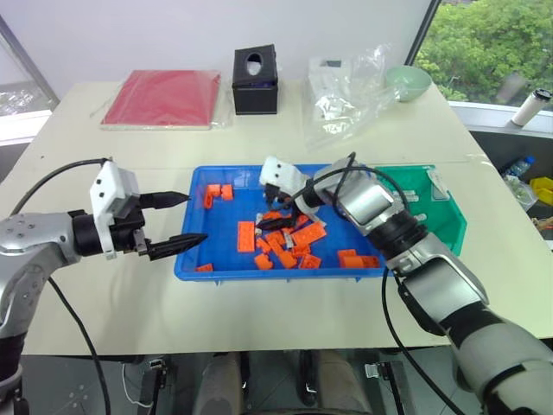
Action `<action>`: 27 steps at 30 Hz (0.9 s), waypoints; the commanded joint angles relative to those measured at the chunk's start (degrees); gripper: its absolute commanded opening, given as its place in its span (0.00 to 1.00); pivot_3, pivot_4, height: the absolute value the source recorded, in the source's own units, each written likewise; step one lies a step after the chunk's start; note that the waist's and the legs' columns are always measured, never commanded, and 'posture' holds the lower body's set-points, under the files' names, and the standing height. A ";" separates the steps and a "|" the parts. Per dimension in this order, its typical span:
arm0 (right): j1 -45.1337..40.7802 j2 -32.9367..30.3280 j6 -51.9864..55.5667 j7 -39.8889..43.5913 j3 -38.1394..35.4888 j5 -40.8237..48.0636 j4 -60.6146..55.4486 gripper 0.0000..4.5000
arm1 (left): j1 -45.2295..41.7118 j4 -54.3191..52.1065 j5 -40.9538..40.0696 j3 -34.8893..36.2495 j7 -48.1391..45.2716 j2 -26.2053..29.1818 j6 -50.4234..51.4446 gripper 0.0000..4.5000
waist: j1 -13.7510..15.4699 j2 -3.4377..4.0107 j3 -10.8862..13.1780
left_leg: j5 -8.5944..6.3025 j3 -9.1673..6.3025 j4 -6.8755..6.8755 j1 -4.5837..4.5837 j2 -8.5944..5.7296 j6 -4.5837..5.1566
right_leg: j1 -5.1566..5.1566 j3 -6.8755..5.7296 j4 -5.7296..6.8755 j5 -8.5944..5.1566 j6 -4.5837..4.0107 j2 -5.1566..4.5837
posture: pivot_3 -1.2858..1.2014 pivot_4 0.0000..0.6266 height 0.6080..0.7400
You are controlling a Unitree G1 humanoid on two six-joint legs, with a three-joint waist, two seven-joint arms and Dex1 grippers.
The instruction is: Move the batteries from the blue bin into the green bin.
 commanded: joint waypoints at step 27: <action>1.84 -2.02 13.34 -1.42 -17.24 4.53 -16.17 0.50 | -9.36 0.65 -0.80 -7.33 -3.65 -1.60 -1.04 1.00 | 0.29 -0.01 0.01 | 0.00 -0.01 0.03 0.02 -0.01 -0.01 | 0.03 -0.01 0.02 0.00 0.00 0.01 | 0.52 0.24 0.97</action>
